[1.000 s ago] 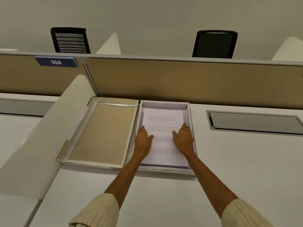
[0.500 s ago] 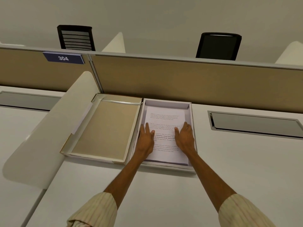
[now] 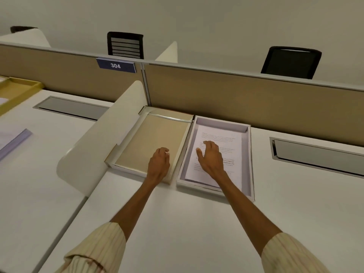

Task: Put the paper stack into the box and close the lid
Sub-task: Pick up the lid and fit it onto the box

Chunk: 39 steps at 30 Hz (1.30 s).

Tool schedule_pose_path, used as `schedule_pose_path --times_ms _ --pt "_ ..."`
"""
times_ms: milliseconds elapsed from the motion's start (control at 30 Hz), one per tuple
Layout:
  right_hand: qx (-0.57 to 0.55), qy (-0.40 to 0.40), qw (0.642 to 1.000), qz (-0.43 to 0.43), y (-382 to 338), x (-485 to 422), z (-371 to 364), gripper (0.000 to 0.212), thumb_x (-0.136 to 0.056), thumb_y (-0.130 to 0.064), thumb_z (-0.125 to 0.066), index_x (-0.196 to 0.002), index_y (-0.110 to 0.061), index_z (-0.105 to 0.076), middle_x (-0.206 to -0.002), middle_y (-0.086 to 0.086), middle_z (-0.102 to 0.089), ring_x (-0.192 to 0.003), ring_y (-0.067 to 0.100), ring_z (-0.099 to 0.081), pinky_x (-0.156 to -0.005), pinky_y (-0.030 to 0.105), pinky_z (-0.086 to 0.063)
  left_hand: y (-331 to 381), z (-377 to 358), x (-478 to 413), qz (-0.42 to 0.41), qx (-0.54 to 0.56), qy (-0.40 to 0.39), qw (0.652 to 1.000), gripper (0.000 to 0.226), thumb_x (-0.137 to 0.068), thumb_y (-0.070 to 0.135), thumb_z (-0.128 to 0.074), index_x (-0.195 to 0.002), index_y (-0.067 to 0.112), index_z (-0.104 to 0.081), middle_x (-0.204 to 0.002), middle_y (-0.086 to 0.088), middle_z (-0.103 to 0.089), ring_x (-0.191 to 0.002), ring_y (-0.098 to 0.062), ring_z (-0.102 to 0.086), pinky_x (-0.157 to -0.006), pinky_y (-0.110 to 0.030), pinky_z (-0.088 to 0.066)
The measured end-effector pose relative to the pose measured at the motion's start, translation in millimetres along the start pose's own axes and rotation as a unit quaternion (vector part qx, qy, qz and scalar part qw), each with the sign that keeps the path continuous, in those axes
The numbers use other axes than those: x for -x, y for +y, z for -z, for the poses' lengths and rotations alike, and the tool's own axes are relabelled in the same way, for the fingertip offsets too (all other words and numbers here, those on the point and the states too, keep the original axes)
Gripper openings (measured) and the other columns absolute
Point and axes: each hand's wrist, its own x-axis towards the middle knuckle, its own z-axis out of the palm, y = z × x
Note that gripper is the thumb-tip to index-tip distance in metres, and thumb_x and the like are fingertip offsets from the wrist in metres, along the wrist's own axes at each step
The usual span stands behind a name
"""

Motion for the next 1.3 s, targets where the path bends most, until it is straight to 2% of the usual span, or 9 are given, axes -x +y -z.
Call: schedule_pose_path --times_ms 300,433,533,700,867,967,1100,1200,1300 --pt "0.05 -0.116 0.979 0.16 -46 36 -51 0.051 -0.09 -0.046 -0.057 -0.129 -0.013 -0.057 -0.138 0.008 -0.055 -0.13 0.024 -0.047 -0.106 0.04 -0.038 -37 38 35 0.045 -0.006 -0.059 0.997 0.042 -0.09 -0.011 -0.041 -0.127 0.006 -0.054 -0.111 -0.015 -0.066 -0.099 -0.03 -0.065 -0.086 -0.042 -0.056" --pt "0.123 -0.166 0.955 0.211 -56 49 -68 0.051 -0.086 -0.054 -0.059 -0.121 -0.018 -0.066 -0.127 0.004 -0.067 -0.127 0.022 -0.052 -0.116 0.048 -0.024 -45 41 44 0.049 0.002 -0.079 0.996 0.043 -0.089 -0.011 -0.043 -0.128 0.006 -0.053 -0.109 -0.015 -0.065 -0.098 -0.03 -0.063 -0.085 -0.041 -0.054" --pt "0.174 -0.173 0.944 0.219 -59 56 -77 0.032 -0.088 -0.041 -0.061 -0.105 -0.017 -0.075 -0.103 0.003 -0.076 -0.114 0.022 -0.059 -0.12 0.051 -0.012 -47 42 49 0.042 -0.014 -0.089 0.995 0.042 -0.09 -0.008 -0.046 -0.128 0.006 -0.053 -0.11 -0.014 -0.065 -0.099 -0.03 -0.063 -0.086 -0.043 -0.055" --pt "0.166 -0.112 0.955 0.22 -57 69 -85 0.025 -0.091 -0.023 -0.058 -0.088 -0.014 -0.081 -0.083 0.006 -0.078 -0.09 0.024 -0.063 -0.113 0.043 -0.03 -49 41 54 -0.006 -0.076 -0.06 0.995 0.034 -0.104 0.028 -0.041 -0.115 0.006 -0.064 -0.1 -0.01 -0.075 -0.095 -0.027 -0.069 -0.09 -0.039 -0.051" --pt "0.056 -0.093 0.974 0.2 -55 72 -83 0.03 -0.093 -0.031 -0.059 -0.091 -0.01 -0.081 -0.081 0.008 -0.075 -0.09 0.023 -0.059 -0.093 0.033 -0.043 -65 33 69 -0.035 -0.199 -0.015 0.979 0.045 -0.095 0.055 -0.048 -0.109 0.018 -0.069 -0.121 0.002 -0.065 -0.131 -0.016 -0.049 -0.119 -0.046 -0.015" --pt "-0.005 -0.079 0.979 0.187 -52 75 -80 0.023 -0.09 -0.022 -0.061 -0.091 -0.008 -0.08 -0.089 0.008 -0.075 -0.096 0.025 -0.058 -0.078 0.035 -0.05 -57 26 76 0.04 -0.117 0.125 0.984 0.05 -0.093 0.051 -0.055 -0.131 0.018 -0.056 -0.148 -0.008 -0.042 -0.147 -0.026 -0.027 -0.117 -0.052 -0.018" --pt "-0.02 -0.071 0.978 0.193 -44 79 -79 0.019 -0.089 -0.018 -0.065 -0.096 -0.007 -0.079 -0.1 0.011 -0.076 -0.105 0.025 -0.064 -0.101 0.038 -0.045 -39 20 65 0.186 0.174 0.185 0.949 0.099 -0.084 0.033 -0.075 -0.153 0.005 -0.009 -0.159 -0.022 -0.01 -0.148 -0.037 -0.016 -0.116 -0.038 -0.028" --pt "-0.024 -0.079 0.979 0.188 -38 80 -77 0.02 -0.09 -0.019 -0.066 -0.101 -0.007 -0.078 -0.111 0.012 -0.074 -0.114 0.023 -0.062 -0.108 0.036 -0.04 -35 23 51 0.262 0.401 0.188 0.858 0.085 -0.08 0.012 -0.08 -0.146 0.015 -0.026 -0.145 -0.014 -0.042 -0.135 -0.034 -0.045 -0.107 -0.045 -0.047" --pt "-0.013 -0.105 0.977 0.187 -35 77 -74 0.024 -0.091 -0.024 -0.065 -0.104 -0.008 -0.077 -0.114 0.011 -0.072 -0.114 0.024 -0.06 -0.107 0.039 -0.042 -34 22 51 0.251 0.441 0.221 0.833 0.075 -0.075 0.006 -0.083 -0.139 0.011 -0.044 -0.131 -0.005 -0.055 -0.123 -0.023 -0.055 -0.096 -0.054 -0.055"
